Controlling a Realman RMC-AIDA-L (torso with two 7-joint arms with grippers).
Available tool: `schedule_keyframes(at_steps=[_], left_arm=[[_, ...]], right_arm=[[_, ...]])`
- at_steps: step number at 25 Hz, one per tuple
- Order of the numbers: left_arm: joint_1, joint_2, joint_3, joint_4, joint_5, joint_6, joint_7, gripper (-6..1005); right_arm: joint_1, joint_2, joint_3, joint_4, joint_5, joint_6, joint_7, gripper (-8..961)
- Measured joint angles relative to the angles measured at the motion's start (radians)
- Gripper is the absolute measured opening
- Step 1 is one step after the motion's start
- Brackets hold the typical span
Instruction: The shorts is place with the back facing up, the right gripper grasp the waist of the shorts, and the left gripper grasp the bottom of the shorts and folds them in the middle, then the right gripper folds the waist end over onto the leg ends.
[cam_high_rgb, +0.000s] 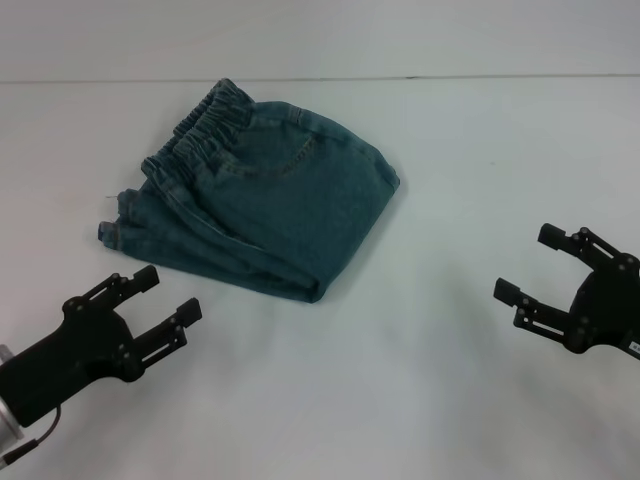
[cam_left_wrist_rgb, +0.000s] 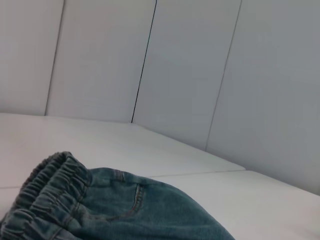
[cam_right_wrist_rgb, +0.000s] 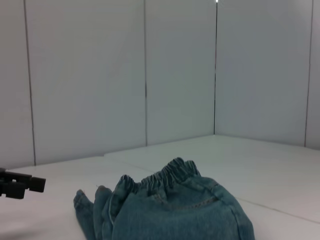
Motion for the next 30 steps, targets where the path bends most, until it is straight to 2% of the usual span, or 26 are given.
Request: schedule_keyframes(at_steps=[11, 30], left_arm=[[0.003, 0.000, 0.000, 0.004, -0.012, 0.030, 0.002, 740], [-0.019, 0.010, 0.009, 0.042, 0.018, 0.040, -0.029, 749]], right_arm=[[0.010, -0.002, 0.042, 0.040, -0.002, -0.038, -0.051, 916], [0.135, -0.002, 0.018, 0.051, -0.109, -0.020, -0.046, 916]])
